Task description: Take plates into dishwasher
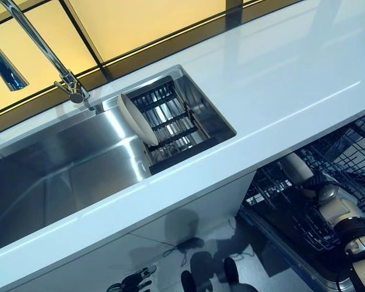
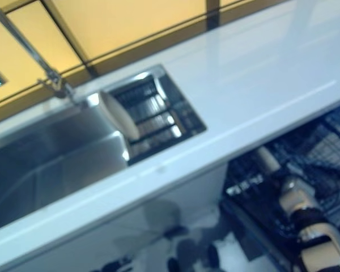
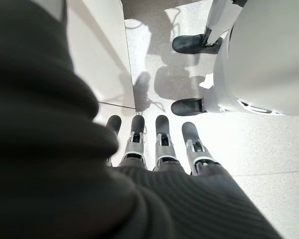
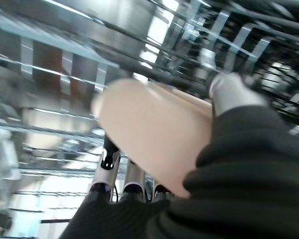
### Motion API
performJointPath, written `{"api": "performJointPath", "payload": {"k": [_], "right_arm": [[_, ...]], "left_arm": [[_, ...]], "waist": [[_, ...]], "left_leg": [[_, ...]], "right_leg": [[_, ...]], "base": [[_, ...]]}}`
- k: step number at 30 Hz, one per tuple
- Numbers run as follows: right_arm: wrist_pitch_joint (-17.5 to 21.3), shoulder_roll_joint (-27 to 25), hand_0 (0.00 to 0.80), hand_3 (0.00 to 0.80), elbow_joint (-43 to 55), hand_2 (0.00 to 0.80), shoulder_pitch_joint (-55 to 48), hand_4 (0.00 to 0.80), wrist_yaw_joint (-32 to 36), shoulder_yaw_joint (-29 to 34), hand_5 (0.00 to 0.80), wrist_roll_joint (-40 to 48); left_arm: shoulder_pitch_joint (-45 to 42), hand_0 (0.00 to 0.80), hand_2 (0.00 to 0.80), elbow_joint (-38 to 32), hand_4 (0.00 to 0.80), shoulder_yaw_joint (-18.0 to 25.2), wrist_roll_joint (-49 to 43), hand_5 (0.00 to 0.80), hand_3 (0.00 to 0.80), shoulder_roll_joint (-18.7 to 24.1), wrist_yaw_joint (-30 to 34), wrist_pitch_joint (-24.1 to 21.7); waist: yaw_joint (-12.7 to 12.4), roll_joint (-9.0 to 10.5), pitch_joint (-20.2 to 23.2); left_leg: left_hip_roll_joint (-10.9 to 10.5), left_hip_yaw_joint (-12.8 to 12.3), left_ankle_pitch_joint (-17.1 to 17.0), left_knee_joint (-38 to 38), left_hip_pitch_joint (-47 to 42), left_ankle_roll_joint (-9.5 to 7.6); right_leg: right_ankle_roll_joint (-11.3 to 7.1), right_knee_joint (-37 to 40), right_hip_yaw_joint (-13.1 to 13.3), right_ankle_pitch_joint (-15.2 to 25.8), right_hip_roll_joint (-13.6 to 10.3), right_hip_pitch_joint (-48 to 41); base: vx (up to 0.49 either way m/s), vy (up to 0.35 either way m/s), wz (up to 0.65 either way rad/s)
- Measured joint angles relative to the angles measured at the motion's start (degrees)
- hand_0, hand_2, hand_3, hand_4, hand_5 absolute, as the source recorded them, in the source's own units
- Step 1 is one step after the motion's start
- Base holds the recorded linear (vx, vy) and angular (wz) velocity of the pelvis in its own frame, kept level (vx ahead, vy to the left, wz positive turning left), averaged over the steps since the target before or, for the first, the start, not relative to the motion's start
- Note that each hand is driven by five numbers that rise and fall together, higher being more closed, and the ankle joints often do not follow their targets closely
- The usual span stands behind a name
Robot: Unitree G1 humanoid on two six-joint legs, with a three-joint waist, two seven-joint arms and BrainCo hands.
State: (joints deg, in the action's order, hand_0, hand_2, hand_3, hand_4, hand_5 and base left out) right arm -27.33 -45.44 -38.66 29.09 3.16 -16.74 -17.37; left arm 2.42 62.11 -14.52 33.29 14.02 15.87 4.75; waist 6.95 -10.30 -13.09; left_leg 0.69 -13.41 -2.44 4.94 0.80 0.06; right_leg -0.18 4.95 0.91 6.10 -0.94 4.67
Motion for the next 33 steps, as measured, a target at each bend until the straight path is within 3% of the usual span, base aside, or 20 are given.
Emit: {"api": "performJointPath", "payload": {"k": [4,8,13,18,27,33], "right_arm": [[-3.5,-4.2,0.0,0.0,6.0,0.0,-2.5,0.0,3.7,0.6,0.0,0.0],[-4.5,-7.7,0.0,0.0,8.7,0.0,-3.3,0.0,7.7,3.2,0.0,0.0],[-5.6,-12.7,0.0,0.0,12.7,0.0,-3.5,0.0,14.3,6.5,0.0,-0.7],[-5.6,-18.6,0.0,0.0,13.2,0.0,-2.7,0.0,19.0,7.1,0.0,-1.4],[-5.0,-26.1,0.0,0.0,5.8,0.0,7.0,0.0,19.7,4.9,0.0,6.0],[-5.1,-29.2,0.0,0.0,-1.5,0.0,16.0,0.0,14.0,0.4,0.0,12.8]], "left_arm": [[0.2,0.0,0.0,-0.5,0.0,0.1,0.0,0.0,0.0,0.1,-0.2,0.0],[0.0,0.0,0.0,-0.4,0.0,1.3,0.0,0.0,0.0,0.1,-0.7,0.1],[0.0,0.0,0.0,-0.4,0.0,2.6,0.0,0.0,0.0,0.3,-1.3,0.1],[0.1,0.0,0.0,-0.3,0.0,4.6,0.0,0.0,0.0,0.4,-1.9,-0.1],[0.1,0.0,0.0,0.3,0.0,4.8,0.0,0.0,0.0,0.7,-2.4,-0.1],[0.3,0.0,0.0,0.8,0.0,4.7,0.1,0.0,0.0,1.3,-2.4,0.0]], "waist": [[0.3,0.29,-0.1],[1.0,1.18,-0.5],[3.2,3.54,-1.5],[3.3,5.45,-1.5],[3.3,7.64,-0.5],[3.2,9.49,0.6]], "left_leg": [[0.0,-0.1,0.0,0.0,0.2,0.0],[0.0,-0.5,0.0,0.0,0.4,0.01],[0.0,-0.8,0.0,0.0,0.1,0.0],[0.1,-1.6,0.1,0.1,-0.3,0.1],[0.3,-2.3,0.2,0.2,-0.6,0.15],[0.2,-2.3,0.2,0.1,-1.3,0.16]], "right_leg": [[-0.01,0.0,0.3,0.0,0.1,0.3],[-0.06,0.0,0.6,0.1,0.2,0.6],[-0.13,0.0,1.3,0.2,0.3,0.6],[-0.1,0.0,2.3,0.5,0.5,0.6],[-0.06,0.0,3.1,0.7,0.7,0.5],[-0.01,0.0,3.1,0.9,0.6,-0.1]], "base": [[0.003,-0.001,-0.02],[0.003,0.0,-0.05],[0.011,0.005,-0.07],[0.009,0.004,-0.1],[0.011,0.005,-0.04],[0.0,0.0,0.0]]}}
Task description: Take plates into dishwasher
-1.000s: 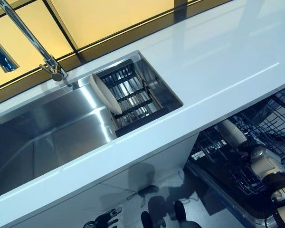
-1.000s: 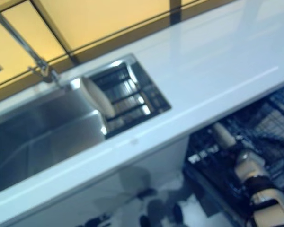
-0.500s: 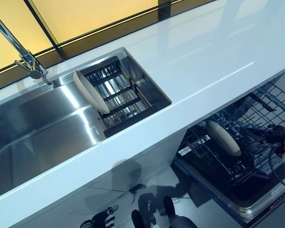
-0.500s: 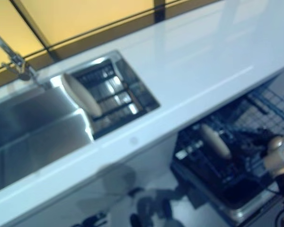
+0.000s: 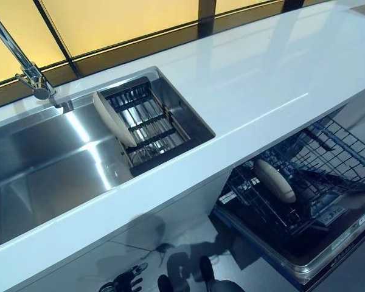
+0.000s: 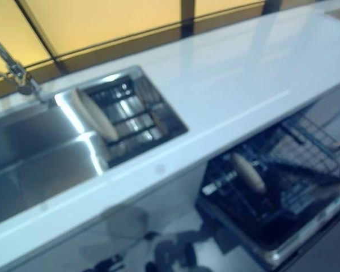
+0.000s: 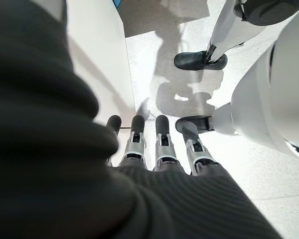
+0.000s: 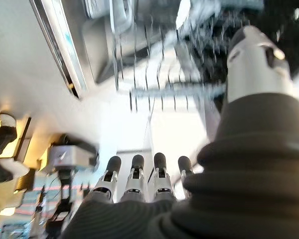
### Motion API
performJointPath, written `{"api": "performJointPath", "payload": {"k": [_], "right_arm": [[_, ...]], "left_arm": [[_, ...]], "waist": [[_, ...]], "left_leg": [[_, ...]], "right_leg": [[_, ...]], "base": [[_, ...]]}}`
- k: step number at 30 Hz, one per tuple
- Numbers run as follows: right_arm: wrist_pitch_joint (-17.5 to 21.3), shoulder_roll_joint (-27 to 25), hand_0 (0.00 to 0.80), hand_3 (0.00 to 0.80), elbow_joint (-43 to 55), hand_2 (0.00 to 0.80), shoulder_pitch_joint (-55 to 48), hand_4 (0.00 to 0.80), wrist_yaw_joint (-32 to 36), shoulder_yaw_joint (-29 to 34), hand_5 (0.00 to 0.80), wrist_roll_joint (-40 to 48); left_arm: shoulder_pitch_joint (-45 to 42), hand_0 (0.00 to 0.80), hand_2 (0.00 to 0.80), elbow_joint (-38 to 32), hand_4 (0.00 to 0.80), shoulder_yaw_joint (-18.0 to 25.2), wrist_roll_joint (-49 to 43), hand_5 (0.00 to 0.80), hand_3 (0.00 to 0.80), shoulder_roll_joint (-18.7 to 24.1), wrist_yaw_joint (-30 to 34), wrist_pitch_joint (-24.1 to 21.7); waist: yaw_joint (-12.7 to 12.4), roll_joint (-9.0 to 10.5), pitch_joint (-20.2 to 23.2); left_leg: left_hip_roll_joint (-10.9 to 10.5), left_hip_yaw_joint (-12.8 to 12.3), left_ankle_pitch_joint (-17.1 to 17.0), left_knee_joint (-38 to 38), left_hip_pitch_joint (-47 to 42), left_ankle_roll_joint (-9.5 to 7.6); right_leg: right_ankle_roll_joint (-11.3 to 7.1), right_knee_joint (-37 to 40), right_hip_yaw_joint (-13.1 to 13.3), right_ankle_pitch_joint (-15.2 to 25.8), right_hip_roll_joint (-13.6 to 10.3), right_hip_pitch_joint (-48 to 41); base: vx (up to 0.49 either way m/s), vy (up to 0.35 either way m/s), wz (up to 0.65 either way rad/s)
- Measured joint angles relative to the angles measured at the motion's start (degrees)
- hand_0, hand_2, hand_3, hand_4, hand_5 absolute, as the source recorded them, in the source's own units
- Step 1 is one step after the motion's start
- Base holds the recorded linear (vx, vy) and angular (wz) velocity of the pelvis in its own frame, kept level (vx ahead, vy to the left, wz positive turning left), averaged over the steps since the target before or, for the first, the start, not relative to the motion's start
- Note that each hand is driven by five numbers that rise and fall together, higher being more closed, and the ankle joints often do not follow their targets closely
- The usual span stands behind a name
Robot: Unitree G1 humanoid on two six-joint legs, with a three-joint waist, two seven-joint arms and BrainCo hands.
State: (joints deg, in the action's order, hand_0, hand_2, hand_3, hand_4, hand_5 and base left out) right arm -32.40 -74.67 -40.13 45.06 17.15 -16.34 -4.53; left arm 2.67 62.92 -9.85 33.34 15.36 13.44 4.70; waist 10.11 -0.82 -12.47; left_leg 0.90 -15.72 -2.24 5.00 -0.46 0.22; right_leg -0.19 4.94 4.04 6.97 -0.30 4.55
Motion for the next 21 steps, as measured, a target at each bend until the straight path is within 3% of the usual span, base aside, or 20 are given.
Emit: {"api": "performJointPath", "payload": {"k": [5,8,9,17,18,19,20,21], "right_arm": [[0.7,-0.7,0.0,0.0,-2.8,0.0,9.5,0.0,-7.2,-5.5,0.0,4.2],[0.7,-0.7,0.0,0.0,-2.8,0.0,9.5,0.0,-7.2,-5.5,0.0,4.2],[1.0,-0.9,0.0,0.0,-3.1,0.0,14.5,0.0,-10.9,-8.6,0.0,4.9],[1.3,-1.9,0.0,0.0,-3.0,0.0,17.3,0.0,-12.8,-10.1,0.0,5.3],[0.4,1.9,0.0,0.0,-4.9,0.0,27.2,0.0,-15.7,-16.7,0.0,5.5],[1.4,2.4,0.0,0.0,0.7,0.0,38.9,0.0,-18.6,-27.1,0.0,5.7],[1.4,2.4,0.0,0.0,0.7,0.0,38.9,0.0,-18.6,-27.1,0.0,5.7],[10.7,4.4,0.0,0.0,18.7,0.0,44.5,0.0,-21.9,-33.2,0.0,0.9]], "left_arm": [[-0.1,0.0,0.0,0.8,0.0,-0.2,0.1,0.0,0.0,1.0,-0.1,0.0],[-0.1,0.0,0.0,0.8,0.0,-0.2,0.1,0.0,0.0,1.0,-0.1,0.0],[-0.1,0.0,0.0,0.9,0.0,-0.2,0.1,0.0,0.0,1.1,-0.1,0.0],[-0.3,0.0,0.0,0.9,0.0,-0.3,0.1,0.0,0.0,1.1,-0.1,0.0],[-1.1,0.0,0.0,0.9,0.0,-3.0,1.2,0.0,0.0,1.0,-0.1,0.1],[-1.0,0.0,0.0,-0.1,0.0,-4.7,1.9,0.0,0.0,-0.1,-0.1,-0.2],[-1.0,0.0,0.0,-0.1,0.0,-4.7,1.9,0.0,0.0,-0.1,-0.1,-0.2],[-3.1,0.0,0.0,0.0,0.0,-4.7,3.8,0.0,0.0,-0.3,-0.6,0.0]], "waist": [[-0.2,0.58,0.7],[-0.2,0.58,0.7],[-0.5,0.46,1.2],[-2.0,0.65,2.1],[-3.0,-0.15,2.6],[-5.0,-1.51,3.5],[-5.0,-1.51,3.5],[-7.6,-0.09,5.0]], "left_leg": [[0.0,0.0,0.0,0.2,-0.3,0.02],[0.0,0.0,0.0,0.2,-0.3,0.02],[0.0,0.1,0.0,0.2,-0.4,0.02],[0.0,0.3,0.0,0.1,-0.4,0.02],[-0.2,1.6,0.2,0.2,-0.2,-0.24],[-0.4,4.5,0.2,0.2,-0.3,-0.32],[-0.4,4.5,0.2,0.2,-0.3,-0.32],[-0.4,6.5,-0.3,0.1,0.1,0.16]], "right_leg": [[-0.08,0.0,0.0,0.0,0.0,-0.3],[-0.08,0.0,0.0,0.0,0.0,-0.3],[-0.02,0.0,-0.1,0.0,0.0,-0.5],[0.0,0.0,-0.3,0.0,0.0,-0.6],[-0.12,0.0,-1.5,0.1,-0.5,-0.8],[-0.41,0.0,-3.6,-0.5,-0.8,-1.9],[-0.41,0.0,-3.6,-0.5,-0.8,-1.9],[-0.12,0.0,-5.3,-1.0,-0.7,-2.0]], "base": [[0.0,0.0,0.0],[0.0,0.0,0.0],[0.0,0.0,0.0],[0.006,0.008,0.0],[-0.006,0.034,0.34],[-0.006,0.034,0.34],[0.013,0.046,0.77],[0.032,0.037,0.42]]}}
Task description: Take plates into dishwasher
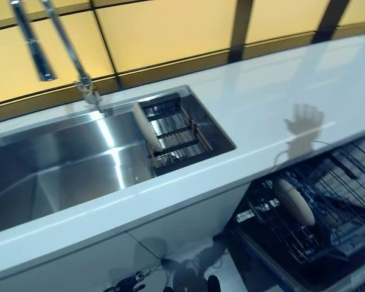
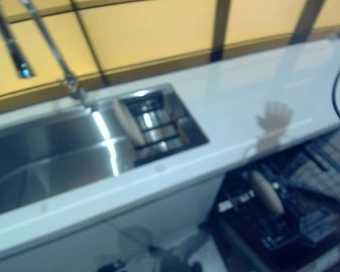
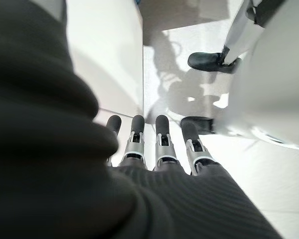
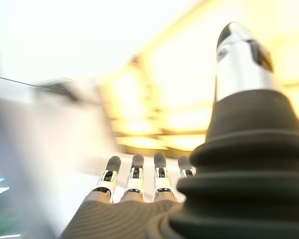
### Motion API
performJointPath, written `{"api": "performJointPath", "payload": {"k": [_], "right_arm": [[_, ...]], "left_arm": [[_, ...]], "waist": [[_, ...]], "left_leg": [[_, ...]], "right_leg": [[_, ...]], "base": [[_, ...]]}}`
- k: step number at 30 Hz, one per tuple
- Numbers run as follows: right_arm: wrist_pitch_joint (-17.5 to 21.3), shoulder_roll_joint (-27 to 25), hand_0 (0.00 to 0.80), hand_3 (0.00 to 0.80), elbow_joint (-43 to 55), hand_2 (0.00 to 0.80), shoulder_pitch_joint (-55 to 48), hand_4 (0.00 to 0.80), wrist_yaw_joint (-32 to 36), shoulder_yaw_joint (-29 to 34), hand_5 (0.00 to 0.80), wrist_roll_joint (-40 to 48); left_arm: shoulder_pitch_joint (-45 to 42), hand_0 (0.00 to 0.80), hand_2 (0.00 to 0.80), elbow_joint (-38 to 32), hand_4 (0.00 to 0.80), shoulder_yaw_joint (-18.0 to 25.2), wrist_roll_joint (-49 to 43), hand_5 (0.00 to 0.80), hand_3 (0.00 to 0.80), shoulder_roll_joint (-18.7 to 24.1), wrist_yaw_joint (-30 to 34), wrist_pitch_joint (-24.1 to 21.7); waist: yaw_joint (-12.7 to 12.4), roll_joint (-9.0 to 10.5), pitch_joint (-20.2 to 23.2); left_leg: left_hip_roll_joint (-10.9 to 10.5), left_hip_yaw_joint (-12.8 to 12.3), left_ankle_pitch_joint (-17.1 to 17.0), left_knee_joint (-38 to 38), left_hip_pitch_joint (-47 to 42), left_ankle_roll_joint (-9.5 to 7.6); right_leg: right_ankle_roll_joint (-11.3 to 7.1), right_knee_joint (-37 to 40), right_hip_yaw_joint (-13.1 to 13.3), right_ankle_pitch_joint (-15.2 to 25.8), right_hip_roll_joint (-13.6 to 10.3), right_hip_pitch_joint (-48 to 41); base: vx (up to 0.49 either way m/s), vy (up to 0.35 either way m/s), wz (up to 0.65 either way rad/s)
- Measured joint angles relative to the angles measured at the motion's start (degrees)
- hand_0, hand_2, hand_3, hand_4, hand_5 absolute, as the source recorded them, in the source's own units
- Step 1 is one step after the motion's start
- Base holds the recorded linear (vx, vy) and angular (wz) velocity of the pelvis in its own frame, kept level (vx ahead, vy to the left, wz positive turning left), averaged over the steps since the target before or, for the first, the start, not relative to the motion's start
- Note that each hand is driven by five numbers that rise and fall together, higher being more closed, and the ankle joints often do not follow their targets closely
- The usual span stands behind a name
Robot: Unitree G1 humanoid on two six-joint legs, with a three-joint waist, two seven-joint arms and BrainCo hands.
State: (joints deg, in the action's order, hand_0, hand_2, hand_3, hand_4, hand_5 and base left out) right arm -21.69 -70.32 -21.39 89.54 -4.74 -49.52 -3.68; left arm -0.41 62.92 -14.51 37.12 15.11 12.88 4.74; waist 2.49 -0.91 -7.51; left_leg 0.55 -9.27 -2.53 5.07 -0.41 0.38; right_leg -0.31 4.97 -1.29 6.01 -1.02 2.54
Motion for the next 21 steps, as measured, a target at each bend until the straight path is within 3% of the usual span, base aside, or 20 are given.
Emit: {"api": "performJointPath", "payload": {"k": [2,5,14,21], "right_arm": [[8.8,1.2,0.0,0.0,3.2,0.0,-2.6,0.0,-0.9,-0.5,0.0,-2.1],[14.0,2.3,0.0,0.0,0.8,0.0,-6.2,0.0,-1.2,-0.5,0.0,-5.6],[19.5,4.1,0.0,0.0,0.3,0.0,-6.9,0.0,-4.2,-4.3,0.0,-16.7],[20.9,6.1,0.0,0.0,0.6,0.0,-6.9,0.0,-4.3,-5.9,0.0,-22.1]], "left_arm": [[-0.5,0.0,0.0,0.0,0.0,0.0,1.0,0.0,0.0,0.3,-0.2,0.1],[-0.5,0.0,0.0,0.0,0.0,-0.1,2.5,0.0,0.0,0.8,-0.9,0.2],[0.7,0.0,0.0,-0.1,0.0,0.0,5.4,0.0,0.0,1.1,-1.8,0.6],[1.2,0.0,0.0,-0.1,0.0,0.1,6.5,0.0,0.0,1.0,-1.8,0.5]], "waist": [[-0.8,1.76,1.0],[-2.1,3.73,2.0],[-1.9,2.14,0.5],[-2.8,1.96,-2.2]], "left_leg": [[-0.1,1.6,-0.5,-0.2,0.8,-0.06],[-0.9,3.3,-1.1,-0.2,2.9,-0.58],[-2.0,5.7,-1.9,-0.2,4.7,-1.35],[-1.9,7.9,-2.6,-0.2,6.7,-1.15]], "right_leg": [[0.08,0.0,-0.4,-0.2,-0.1,0.1],[-0.61,0.1,0.0,-0.5,-0.7,1.5],[-1.55,0.2,-2.5,-0.5,-2.1,2.2],[-1.43,0.2,-4.7,-0.5,-2.0,3.2]], "base": [[0.025,0.035,0.64],[-0.011,0.035,0.4],[-0.024,0.048,0.12],[-0.012,0.037,0.16]]}}
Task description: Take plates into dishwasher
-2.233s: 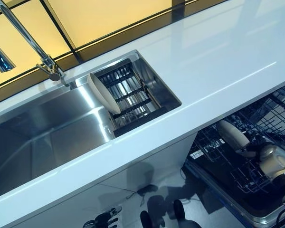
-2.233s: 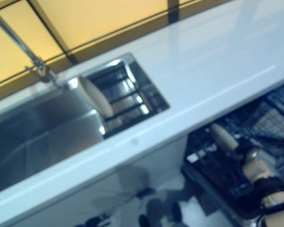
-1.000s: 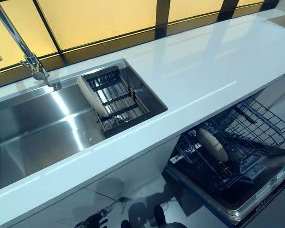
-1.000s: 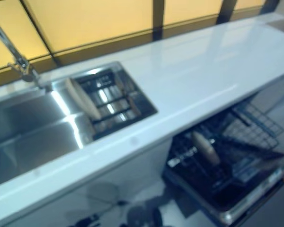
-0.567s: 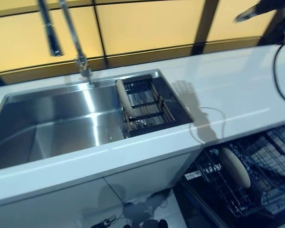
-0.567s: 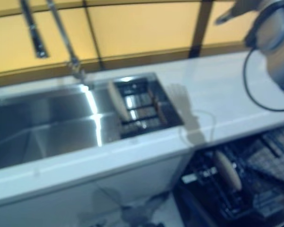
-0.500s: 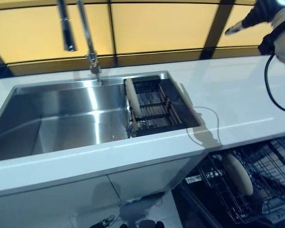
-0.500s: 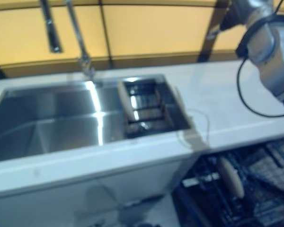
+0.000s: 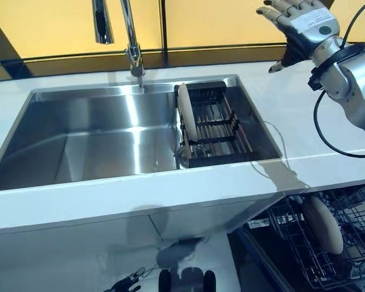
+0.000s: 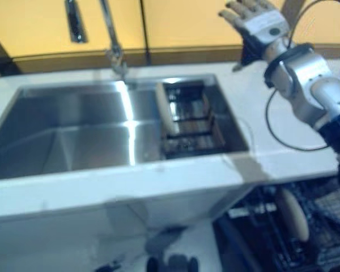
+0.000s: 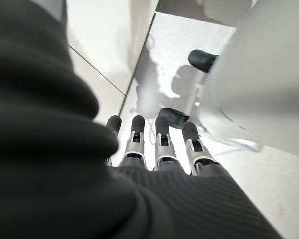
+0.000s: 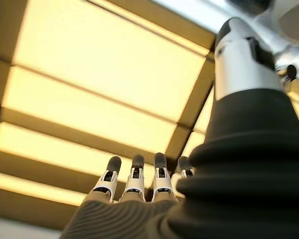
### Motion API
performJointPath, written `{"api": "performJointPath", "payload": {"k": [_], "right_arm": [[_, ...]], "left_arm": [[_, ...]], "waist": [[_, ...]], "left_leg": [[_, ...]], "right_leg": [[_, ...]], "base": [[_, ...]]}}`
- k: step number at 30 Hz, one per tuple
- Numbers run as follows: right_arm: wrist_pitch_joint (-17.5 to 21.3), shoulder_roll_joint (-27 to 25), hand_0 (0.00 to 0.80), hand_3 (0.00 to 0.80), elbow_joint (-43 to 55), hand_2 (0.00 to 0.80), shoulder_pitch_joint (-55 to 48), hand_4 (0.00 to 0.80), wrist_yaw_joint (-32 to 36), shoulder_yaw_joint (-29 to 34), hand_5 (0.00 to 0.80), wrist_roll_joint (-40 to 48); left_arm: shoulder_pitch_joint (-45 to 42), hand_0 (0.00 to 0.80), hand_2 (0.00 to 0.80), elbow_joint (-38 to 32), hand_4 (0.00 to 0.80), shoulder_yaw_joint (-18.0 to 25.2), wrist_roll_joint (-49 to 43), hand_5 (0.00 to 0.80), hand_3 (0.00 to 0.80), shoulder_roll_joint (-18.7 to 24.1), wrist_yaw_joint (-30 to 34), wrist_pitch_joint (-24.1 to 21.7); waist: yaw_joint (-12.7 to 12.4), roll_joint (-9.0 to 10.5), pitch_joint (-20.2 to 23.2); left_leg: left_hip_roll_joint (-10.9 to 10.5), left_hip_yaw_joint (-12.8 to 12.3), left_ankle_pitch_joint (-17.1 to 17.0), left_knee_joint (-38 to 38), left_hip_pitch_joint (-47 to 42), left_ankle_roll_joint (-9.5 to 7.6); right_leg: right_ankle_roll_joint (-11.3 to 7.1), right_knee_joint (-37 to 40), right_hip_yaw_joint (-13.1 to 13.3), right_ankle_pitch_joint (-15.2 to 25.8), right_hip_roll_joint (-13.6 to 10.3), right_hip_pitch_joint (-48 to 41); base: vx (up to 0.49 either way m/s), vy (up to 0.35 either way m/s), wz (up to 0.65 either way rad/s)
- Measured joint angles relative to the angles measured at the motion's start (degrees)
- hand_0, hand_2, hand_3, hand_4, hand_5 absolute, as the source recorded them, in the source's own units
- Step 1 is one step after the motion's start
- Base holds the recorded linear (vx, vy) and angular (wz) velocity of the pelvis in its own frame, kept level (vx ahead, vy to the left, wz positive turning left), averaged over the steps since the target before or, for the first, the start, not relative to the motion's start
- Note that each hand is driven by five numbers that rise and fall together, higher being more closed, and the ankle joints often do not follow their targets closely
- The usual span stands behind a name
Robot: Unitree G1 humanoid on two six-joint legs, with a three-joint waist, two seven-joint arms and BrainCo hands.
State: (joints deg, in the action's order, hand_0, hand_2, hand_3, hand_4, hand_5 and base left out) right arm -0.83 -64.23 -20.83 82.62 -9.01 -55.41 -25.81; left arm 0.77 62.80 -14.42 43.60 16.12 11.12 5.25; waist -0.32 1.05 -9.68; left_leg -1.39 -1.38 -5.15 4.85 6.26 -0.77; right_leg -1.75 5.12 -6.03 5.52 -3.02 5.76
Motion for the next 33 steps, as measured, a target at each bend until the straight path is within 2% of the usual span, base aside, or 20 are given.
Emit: {"api": "performJointPath", "payload": {"k": [5,8,19,23,33], "right_arm": [[1.3,0.8,0.0,0.0,0.0,0.0,0.0,0.0,-0.2,-0.8,0.0,-4.9],[2.3,1.7,0.0,0.0,0.0,0.0,0.0,0.0,-0.4,-1.6,0.0,-10.4],[7.6,2.4,0.0,0.0,2.0,0.0,1.0,0.0,-4.0,-4.0,0.0,-28.4],[8.2,2.4,0.0,0.0,2.2,0.0,1.0,0.0,-4.1,-4.0,0.0,-30.6],[8.2,2.4,0.0,0.0,-0.6,0.0,2.4,0.0,-4.2,-6.1,0.0,-31.0]], "left_arm": [[0.5,0.0,0.0,0.0,0.0,1.2,0.1,0.0,0.0,0.0,0.1,-0.6],[0.8,0.0,0.0,-0.4,0.0,1.3,0.6,0.0,0.0,0.1,0.2,-1.0],[1.8,0.0,0.0,-0.6,0.0,3.1,2.9,0.0,0.0,0.1,1.8,-1.6],[1.8,0.0,0.0,-0.6,0.0,4.7,3.4,0.0,0.0,0.2,2.3,-2.2],[1.8,0.0,0.0,-0.7,0.0,4.7,3.4,0.0,0.0,0.2,3.0,-2.1]], "waist": [[-0.7,0.22,-1.6],[-2.4,0.27,-2.2],[-3.8,1.06,-6.0],[-3.8,1.36,-7.0],[-3.8,1.43,-7.7]], "left_leg": [[-0.2,1.6,-0.7,0.0,1.5,0.06],[-0.3,2.1,-1.1,0.0,3.2,0.12],[-0.3,3.7,-1.6,-0.1,5.6,0.34],[-0.3,3.9,-1.6,-0.1,5.7,0.34],[-0.4,4.6,-2.1,-0.1,6.5,0.49]], "right_leg": [[0.07,-0.1,-1.7,0.0,0.0,0.8],[0.13,-0.2,-2.5,0.0,-0.1,2.3],[0.15,-0.2,-4.1,0.0,0.0,3.9],[0.15,-0.2,-4.4,0.0,-0.1,3.9],[0.16,-0.2,-5.2,0.0,-0.1,4.4]], "base": [[-0.017,0.039,0.19],[-0.046,0.035,0.08],[-0.014,0.017,0.08],[0.004,0.005,0.02],[0.001,0.001,0.04]]}}
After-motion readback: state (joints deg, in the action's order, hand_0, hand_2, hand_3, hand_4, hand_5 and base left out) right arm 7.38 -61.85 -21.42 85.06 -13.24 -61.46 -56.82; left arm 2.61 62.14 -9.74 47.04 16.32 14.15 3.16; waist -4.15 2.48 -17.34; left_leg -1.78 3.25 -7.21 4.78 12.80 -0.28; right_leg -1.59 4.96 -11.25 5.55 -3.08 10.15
